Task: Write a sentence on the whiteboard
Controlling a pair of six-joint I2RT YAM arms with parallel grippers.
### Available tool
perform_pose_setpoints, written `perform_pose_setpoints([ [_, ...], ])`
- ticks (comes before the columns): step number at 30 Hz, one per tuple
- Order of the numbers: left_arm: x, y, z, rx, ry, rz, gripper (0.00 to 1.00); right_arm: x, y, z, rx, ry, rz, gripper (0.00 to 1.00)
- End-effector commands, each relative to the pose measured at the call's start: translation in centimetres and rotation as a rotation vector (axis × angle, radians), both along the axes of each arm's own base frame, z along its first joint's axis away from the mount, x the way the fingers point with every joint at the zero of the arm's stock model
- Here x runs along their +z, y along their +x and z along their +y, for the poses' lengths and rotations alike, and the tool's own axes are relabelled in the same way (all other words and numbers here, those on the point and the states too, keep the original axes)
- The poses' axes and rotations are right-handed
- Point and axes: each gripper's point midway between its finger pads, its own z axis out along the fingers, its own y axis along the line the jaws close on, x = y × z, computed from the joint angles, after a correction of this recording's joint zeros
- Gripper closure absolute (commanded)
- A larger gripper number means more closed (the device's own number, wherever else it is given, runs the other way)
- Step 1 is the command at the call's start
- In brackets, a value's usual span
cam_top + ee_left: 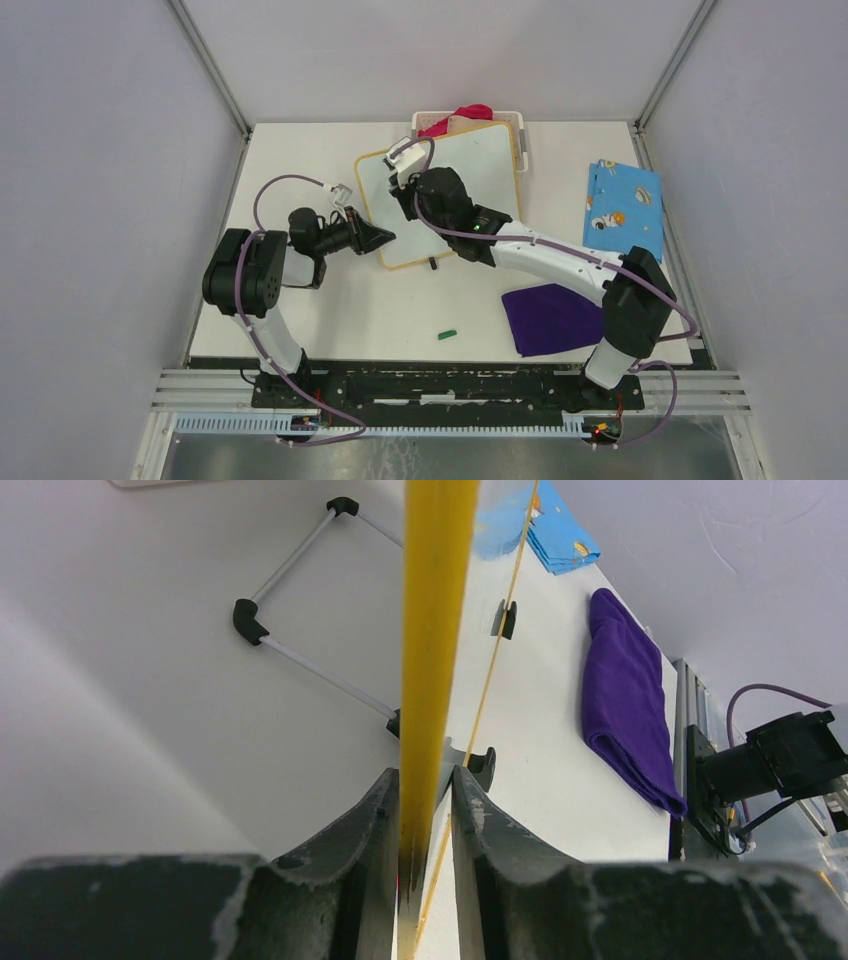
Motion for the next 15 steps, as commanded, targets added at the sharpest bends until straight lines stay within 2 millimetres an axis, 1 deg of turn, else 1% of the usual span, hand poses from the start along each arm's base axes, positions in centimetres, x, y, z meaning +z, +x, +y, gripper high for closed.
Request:
perform_pose_setpoints([
  [1, 0.3, 1.4, 0.4, 0.034, 0.012, -0.042, 0.70, 2.4, 1.0, 0.4, -0.011, 0.082, -0.015, 1.00],
  [10, 0.2, 1.5, 0.4, 0.035, 0.011, -0.036, 0.73, 1.3, 1.8, 0.3, -0.019, 0.081, 0.012, 1.00],
  [15, 0.3, 1.5, 0.4, 0.035, 0.010, -0.035, 0.76, 0.7, 2.0, -0.3, -0.030, 0.075, 0.022, 1.00],
])
